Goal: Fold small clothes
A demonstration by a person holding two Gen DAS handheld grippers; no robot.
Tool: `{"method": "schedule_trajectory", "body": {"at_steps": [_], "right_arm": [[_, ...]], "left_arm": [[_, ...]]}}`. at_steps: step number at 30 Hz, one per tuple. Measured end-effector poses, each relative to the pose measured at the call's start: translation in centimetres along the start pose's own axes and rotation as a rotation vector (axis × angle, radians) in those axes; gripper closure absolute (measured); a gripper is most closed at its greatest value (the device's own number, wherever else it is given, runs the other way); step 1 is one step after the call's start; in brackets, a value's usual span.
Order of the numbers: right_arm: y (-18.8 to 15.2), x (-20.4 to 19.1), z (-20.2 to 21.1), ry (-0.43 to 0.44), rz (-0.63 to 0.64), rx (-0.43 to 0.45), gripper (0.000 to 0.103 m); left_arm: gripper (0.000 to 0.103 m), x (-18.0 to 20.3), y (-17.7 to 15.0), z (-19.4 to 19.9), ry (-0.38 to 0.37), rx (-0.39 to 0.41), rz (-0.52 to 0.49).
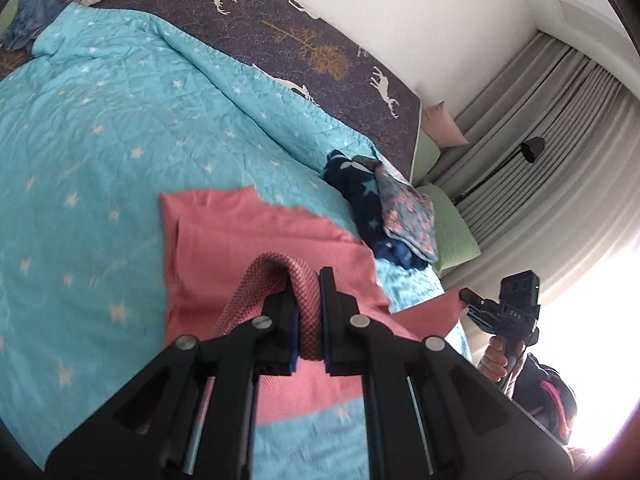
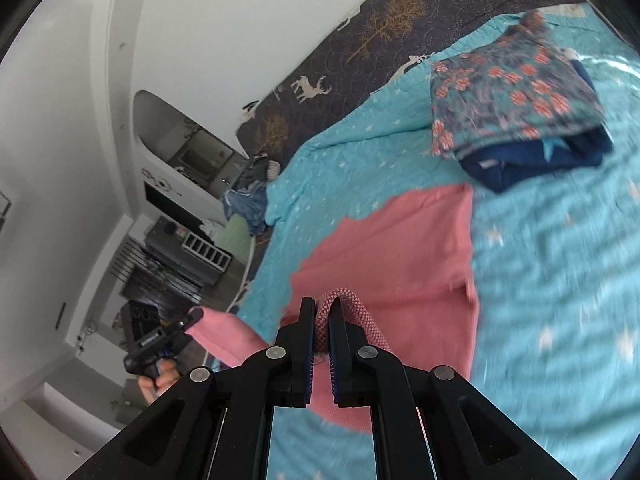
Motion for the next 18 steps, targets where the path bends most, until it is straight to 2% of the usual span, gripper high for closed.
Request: {"method": "schedule_trajectory", "body": {"at_steps": [5, 7, 10, 11, 12, 13, 15, 17, 18], "right_arm": [[4.3, 0.9, -3.7, -0.053, 0.02, 0.022, 0.098], [6.4, 2.0, -5.5, -0.111, 0.012, 0.048, 0.097], [8.7, 4.3, -8.8, -0.308, 0.012, 0.084, 0.093], [9.0, 5.3, -10.2, -0.395, 0.006, 0.065, 0.09], [8.9, 6.3, -11.5, -0.474, 0.001, 0.021, 0.083], [8.4, 6.8, -12.4, -0.509, -0.001, -0.02, 0.079], [6.6, 7.4, -12.9, -0.492, 0.017, -0.072, 0.079], [4.1, 7.6, -11.8, -0.485, 0.066, -0.094, 0.076], [3.1, 7.8, -11.1, -0.485, 0.074, -0.101, 0.075]], "left_arm": [[0.093, -2.9, 4.2, -3.9, 0.029, -0.009, 0.001], [0.093, -4.6, 5.4, -5.8, 0.057, -0.015, 0.016], [0.091, -8.5, 6.6, -9.3, 0.088, -0.04, 0.034], [0.086, -9.9, 6.4, -10.3, 0.096, -0.061, 0.054], [0.08, -11.0, 6.0, -10.7, 0.114, -0.068, 0.084], [0.078, -12.1, 5.4, -10.7, 0.135, -0.063, 0.118], [0.072, -12.6, 4.0, -10.0, 0.142, -0.075, 0.115], [0.062, -11.9, 2.2, -8.3, 0.182, -0.085, 0.06], [0.052, -11.5, 1.4, -7.5, 0.193, -0.083, 0.042]]}}
Point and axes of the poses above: each gripper's, at about its wrist camera, not at the fingertips, and z roughly against the way its jaws point, x to its right, y to its top, the point moved 4 cm from there along -z, roughly the way its jaws point, and after that the axes turned 12 degrees about -y, right-handed, at the moved point
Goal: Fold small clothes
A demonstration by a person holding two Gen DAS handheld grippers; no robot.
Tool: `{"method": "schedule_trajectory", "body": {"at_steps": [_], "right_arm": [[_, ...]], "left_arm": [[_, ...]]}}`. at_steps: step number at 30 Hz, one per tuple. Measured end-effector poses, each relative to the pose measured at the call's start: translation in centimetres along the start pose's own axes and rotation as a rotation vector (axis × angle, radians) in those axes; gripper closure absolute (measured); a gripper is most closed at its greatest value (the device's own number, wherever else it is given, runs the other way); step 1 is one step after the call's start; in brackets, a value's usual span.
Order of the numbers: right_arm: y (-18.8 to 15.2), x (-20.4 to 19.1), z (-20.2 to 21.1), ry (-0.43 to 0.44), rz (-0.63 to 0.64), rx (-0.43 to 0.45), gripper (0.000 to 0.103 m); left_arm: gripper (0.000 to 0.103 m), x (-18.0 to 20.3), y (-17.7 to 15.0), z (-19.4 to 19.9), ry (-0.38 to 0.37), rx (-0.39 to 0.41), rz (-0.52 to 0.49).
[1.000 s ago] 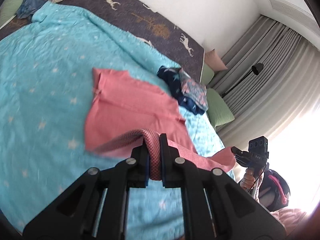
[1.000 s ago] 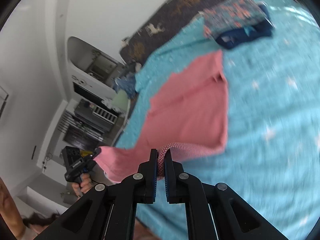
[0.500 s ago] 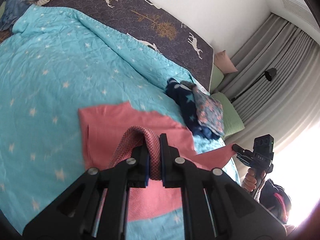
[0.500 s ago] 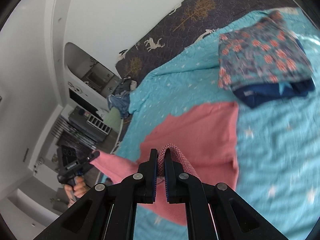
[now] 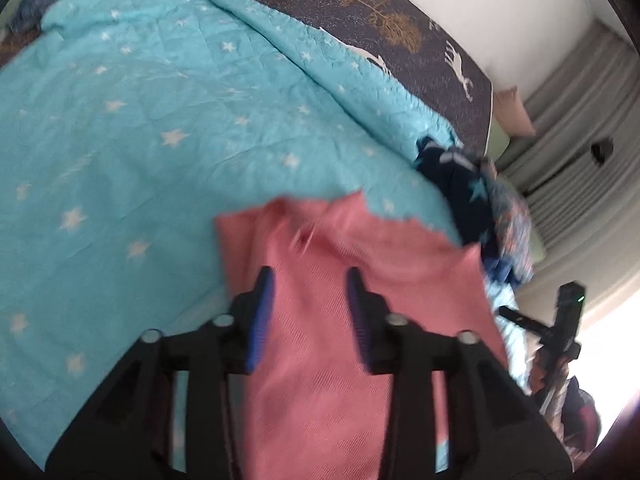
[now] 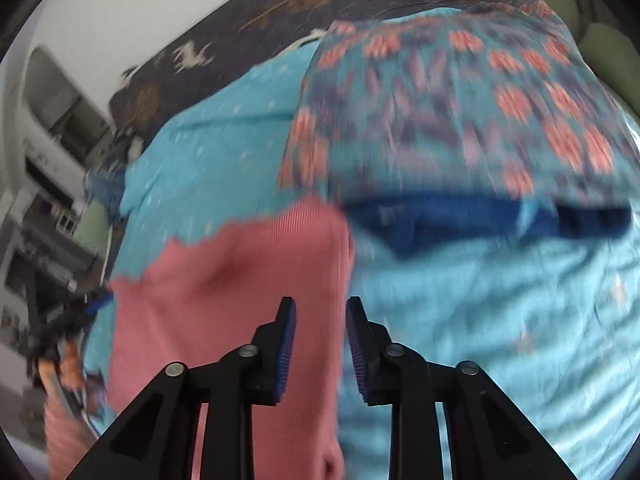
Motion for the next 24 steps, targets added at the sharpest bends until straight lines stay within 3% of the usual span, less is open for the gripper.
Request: {"method": "schedule_trajectory", "body": {"at_steps": [1, 2, 9, 14, 20, 23, 24], "right_arm": [[-1.5, 0.7, 0.6, 0.011, -0.004, -0.013, 0.073], [-2.6, 1.3, 1.0, 0.032, -0.019, -0.025, 0.071], [-10.4, 3.1, 5.9, 0.258, -0.132, -0.058, 0.057], [-11.4, 0.9, 5.2, 0.319, -0.125, -0.12, 0.053], [-9.6, -0.4, 1.1, 0.423, -0.295, -0.187, 0.046], [-8.7, -0.6, 0.4, 0.435, -0.324, -0.192, 0.046], [-8.4, -0.7, 0.4, 0.433, -0.323, -0.188, 0.046]], "left_arm": [[0.042, 0.4, -1.5, 1.3, 0.0, 0.015, -0.012], [0.04, 0.7, -3.0, 2.3, -0.016, 0.025, -0.01], [0.035, 1.8, -12.2, 4.8, -0.081, -0.011, 0.053], [0.034, 1.3, -13.1, 3.0, -0.12, -0.042, 0.147], [0.034, 0.7, -11.6, 1.8, -0.149, 0.008, 0.232], [0.058, 0.5, -11.2, 1.2, -0.106, -0.01, 0.212], [0.075, 0.5, -11.2, 1.0, -0.088, -0.019, 0.201]]}}
Point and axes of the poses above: each gripper's, at about its wrist camera, not at the fingertips, and z roughly against the way its jaws point, x to its right, y to its top, the point moved 4 cm from there along -z, roughly the way its jaws point, and after that the axes turned 12 degrees about -y, right-handed, at the moved point
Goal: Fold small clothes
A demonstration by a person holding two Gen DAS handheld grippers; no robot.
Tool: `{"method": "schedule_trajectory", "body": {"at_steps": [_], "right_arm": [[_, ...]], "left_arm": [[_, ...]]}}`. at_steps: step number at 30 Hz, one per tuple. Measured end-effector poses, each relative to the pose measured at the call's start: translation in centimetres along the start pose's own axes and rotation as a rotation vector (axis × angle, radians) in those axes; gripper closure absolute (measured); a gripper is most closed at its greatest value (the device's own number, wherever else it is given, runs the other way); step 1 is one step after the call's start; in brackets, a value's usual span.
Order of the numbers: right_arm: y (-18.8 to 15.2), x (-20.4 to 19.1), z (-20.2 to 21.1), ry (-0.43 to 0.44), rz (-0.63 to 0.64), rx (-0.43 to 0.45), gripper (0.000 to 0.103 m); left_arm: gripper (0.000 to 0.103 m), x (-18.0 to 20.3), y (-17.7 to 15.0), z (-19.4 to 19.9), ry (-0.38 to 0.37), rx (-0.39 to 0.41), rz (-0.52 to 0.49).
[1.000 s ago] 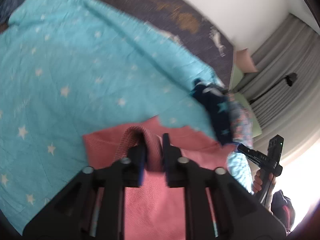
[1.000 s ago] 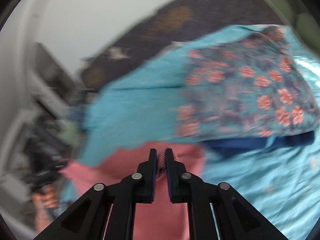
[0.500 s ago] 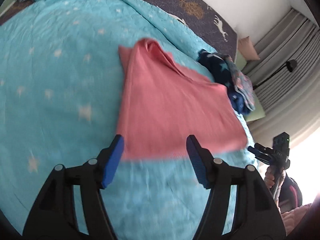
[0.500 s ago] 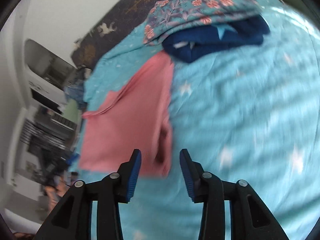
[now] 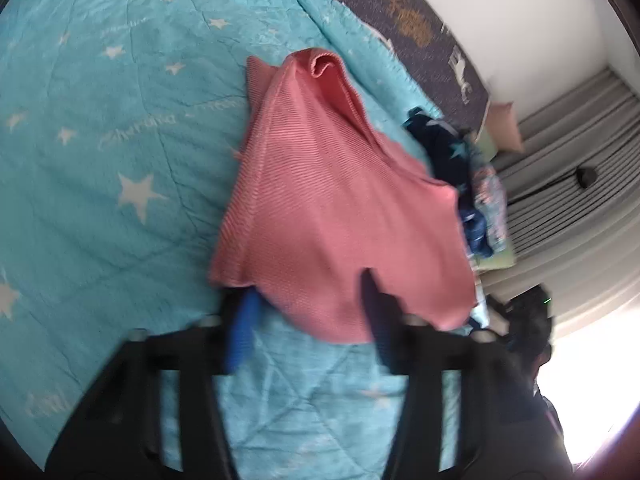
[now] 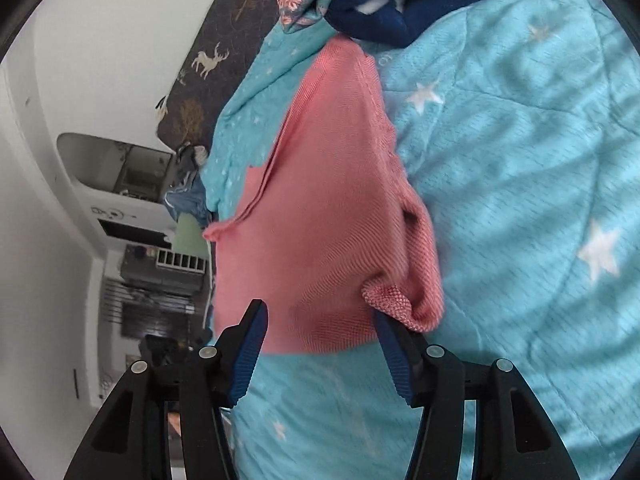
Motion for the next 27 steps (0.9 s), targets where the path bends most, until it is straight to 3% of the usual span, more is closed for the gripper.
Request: {"method": "schedule_trajectory", "body": {"at_steps": [2, 3, 4, 5, 11, 17, 21, 23, 24, 27], "right_arm": [[0.7, -0.1, -0.3, -0.009, -0.015, 0.013, 0.048], [0.2, -0.2, -0.2, -0.013, -0.029, 0.023, 0.06], [0.3, 0.0, -0.1, -0.026, -0.04, 0.037, 0.089], [0.6, 0.2, 0.1, -0.044, -0.041, 0.057, 0.099], [0.0, -1.4, 3.5, -0.087, 0.046, 0.176, 0.1], [-2.2, -1.1, 8.6, -0.133, 0.105, 0.263, 0.102], [-3.6, 0.6, 10.1, -0.197, 0.174, 0.269, 0.093], [-3.8, 1.3, 9.3, -0.197, 0.213, 0.23, 0.068], [-3.9, 2.0, 8.7, -0.204, 0.214, 0.206, 0.047], [-3.4, 2.4, 6.4, -0.207, 0.24, 0.162, 0.045]], "left_arm": [[0.09, -0.3, 0.1, -0.5, 0.002, -0.011, 0.011], [0.093, -0.3, 0.1, -0.6, -0.011, -0.003, 0.034], [0.093, -0.1, 0.1, -0.6, -0.006, 0.009, 0.034], [0.094, 0.3, 0.2, -0.5, 0.0, 0.021, 0.023], [0.094, 4.2, -0.7, 1.1, 0.023, 0.064, -0.08], [0.094, 6.0, -3.9, 3.1, 0.015, 0.059, -0.125], [0.096, 4.8, -5.2, 3.1, 0.089, 0.031, -0.114], [0.096, 4.0, -5.5, 3.0, 0.116, 0.028, -0.104], [0.096, 3.6, -5.5, 3.0, 0.116, 0.03, -0.087], [0.096, 2.7, -5.9, 3.0, 0.1, 0.031, -0.031]]}}
Point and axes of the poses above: each gripper's, at about its wrist camera, not at the fingertips, and z roughly against the way its jaws point, x to its right, y to its top, the point moved 4 cm from there along -z, roughly the way its jaws point, and after that the axes turned 12 degrees about -y, right-handed, at the moved point
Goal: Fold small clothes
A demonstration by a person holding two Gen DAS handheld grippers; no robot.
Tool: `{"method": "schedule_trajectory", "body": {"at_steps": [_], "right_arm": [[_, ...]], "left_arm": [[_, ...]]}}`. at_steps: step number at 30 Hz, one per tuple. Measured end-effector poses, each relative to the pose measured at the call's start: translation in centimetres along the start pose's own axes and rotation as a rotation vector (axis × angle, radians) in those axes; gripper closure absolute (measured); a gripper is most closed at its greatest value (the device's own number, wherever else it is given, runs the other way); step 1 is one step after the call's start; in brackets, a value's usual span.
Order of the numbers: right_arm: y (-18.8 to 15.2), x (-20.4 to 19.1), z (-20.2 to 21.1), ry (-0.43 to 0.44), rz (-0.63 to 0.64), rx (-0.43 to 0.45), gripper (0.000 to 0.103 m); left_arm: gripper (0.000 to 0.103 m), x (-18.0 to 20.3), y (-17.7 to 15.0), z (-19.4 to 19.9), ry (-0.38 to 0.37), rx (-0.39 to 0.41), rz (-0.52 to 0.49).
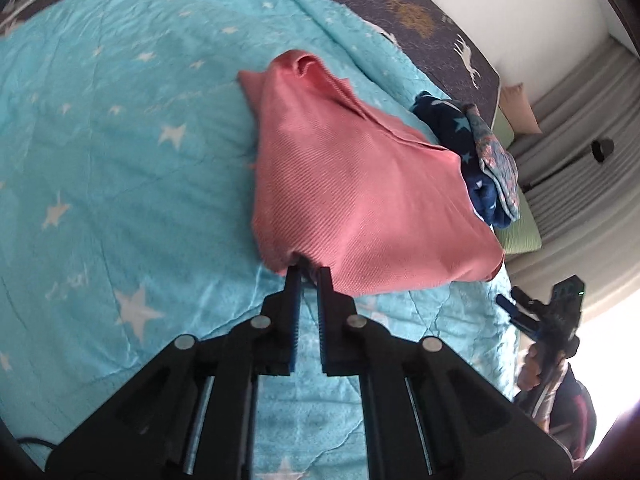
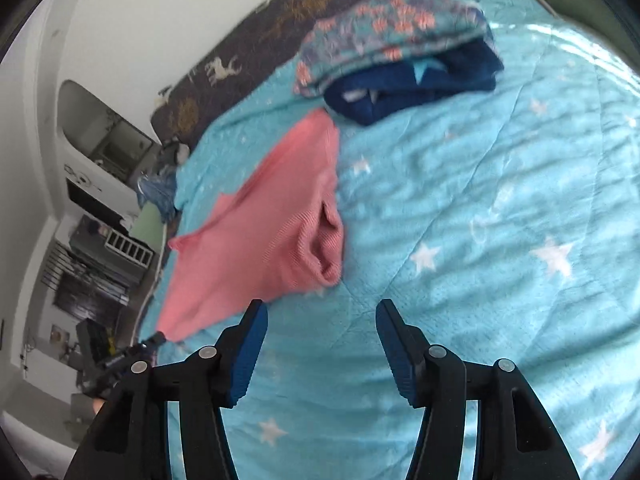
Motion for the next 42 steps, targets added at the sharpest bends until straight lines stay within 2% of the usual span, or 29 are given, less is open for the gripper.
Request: {"method": "schedule_trajectory", "body": {"at_steps": [2, 4, 6, 7, 10, 11, 12, 13, 14, 17, 22, 26, 28, 30, 32, 33, 35, 37, 38, 40, 41, 42], "right_arm": [[0.4, -0.3, -1.6, 0.011, 0.005, -0.017, 0.044], [1.0, -0.5, -3.3, 0.085, -0.036, -0.061, 0.043], [2.0, -0.8, -4.8, 0.179, -0.103, -0.086, 0.037], [2.6, -1.0, -5.4, 0.21, -0.131, -0.088, 0.034], [4.3, -1.2, -7.1, 0.262, -0.227, -0.086, 0.03], [4.7, -1.3, -7.6, 0.279, -0.251, -0.092, 0.03], [5.1, -1.3, -8.1, 0.27, -0.275, -0.101, 0.034], [5.4, -1.3, -8.3, 0.234, -0.282, -0.107, 0.075], [5.5, -1.5, -8.5, 0.202, -0.265, -0.123, 0.096], [5.3, -1.6, -6.7, 0.182, -0.244, -0.101, 0.095], [4.3, -0.4, 0.5, 0.13, -0.17, -0.049, 0.096], [0.4, 1.2, 4.6, 0.042, -0.106, -0.046, 0.096], [-2.4, 2.3, 5.3, 0.014, -0.09, -0.088, 0.094], [-4.7, 3.7, 5.1, -0.055, -0.094, -0.146, 0.09], [-5.8, 6.0, 5.6, -0.157, -0.113, -0.136, 0.08], [-5.7, 6.7, 5.9, -0.174, -0.134, -0.122, 0.073], [-5.0, 8.0, 7.0, -0.182, -0.183, -0.082, 0.073], [-3.8, 8.2, 7.7, -0.166, -0.182, -0.045, 0.072], [-2.9, 7.8, 7.7, -0.16, -0.167, -0.036, 0.072], [-1.9, 7.0, 7.3, -0.146, -0.138, -0.031, 0.069], [-1.2, 6.6, 6.8, -0.136, -0.118, -0.031, 0.068], [-0.7, 6.4, 6.6, -0.129, -0.102, -0.034, 0.063]], "left_arm": [[0.091, -0.2, -0.4, -0.3, -0.01, -0.013, 0.022], [0.071, -0.3, -0.6, -0.8, -0.026, -0.031, 0.044], [0.062, -0.2, -0.5, -1.4, -0.072, -0.028, 0.07], [0.061, -0.1, -0.2, -1.6, -0.085, -0.02, 0.076], [0.061, -0.4, 0.9, -2.7, -0.116, 0.0, 0.116], [0.067, -0.6, 1.3, -3.0, -0.129, 0.006, 0.138], [0.093, -0.7, 1.6, -3.3, -0.135, 0.01, 0.154], [0.094, -0.8, 1.8, -3.6, -0.137, 0.002, 0.164], [0.094, -0.8, 1.9, -3.7, -0.131, 0.007, 0.164], [0.094, 0.8, 1.5, -2.9, -0.111, 0.019, 0.091], [0.094, 4.6, -0.7, -1.7, -0.183, -0.062, 0.014], [0.094, 6.8, -4.8, -1.0, -0.159, -0.151, -0.075], [0.094, 6.5, -6.1, -0.5, -0.132, -0.168, -0.079], [0.094, 5.6, -7.3, 0.1, -0.112, -0.185, -0.052], [0.094, 4.7, -7.9, 0.6, -0.083, -0.199, -0.035], [0.094, 4.1, -8.2, 0.9, -0.048, -0.212, -0.038], [0.094, 3.4, -8.4, 1.7, 0.014, -0.213, -0.045], [0.094, 3.2, -7.8, 2.7, 0.051, -0.179, -0.061], [0.094, 3.5, -7.7, 2.9, 0.05, -0.163, -0.068], [0.091, 4.7, -6.8, 3.6, 0.0, -0.117, -0.093], [0.087, 5.2, -6.4, 3.5, -0.022, -0.106, -0.107], [0.074, 5.5, -6.2, 3.2, -0.031, -0.098, -0.12]]}}
Point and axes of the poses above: each gripper's, at about its wrist camera, not at the fingertips, and z roughly against the way its jaws point, x to its right, y to its top, the point moved 4 cm from there along -z, roughly the way its jaws point, and after that the axes turned 12 degrees about -y, right-handed, at the moved point
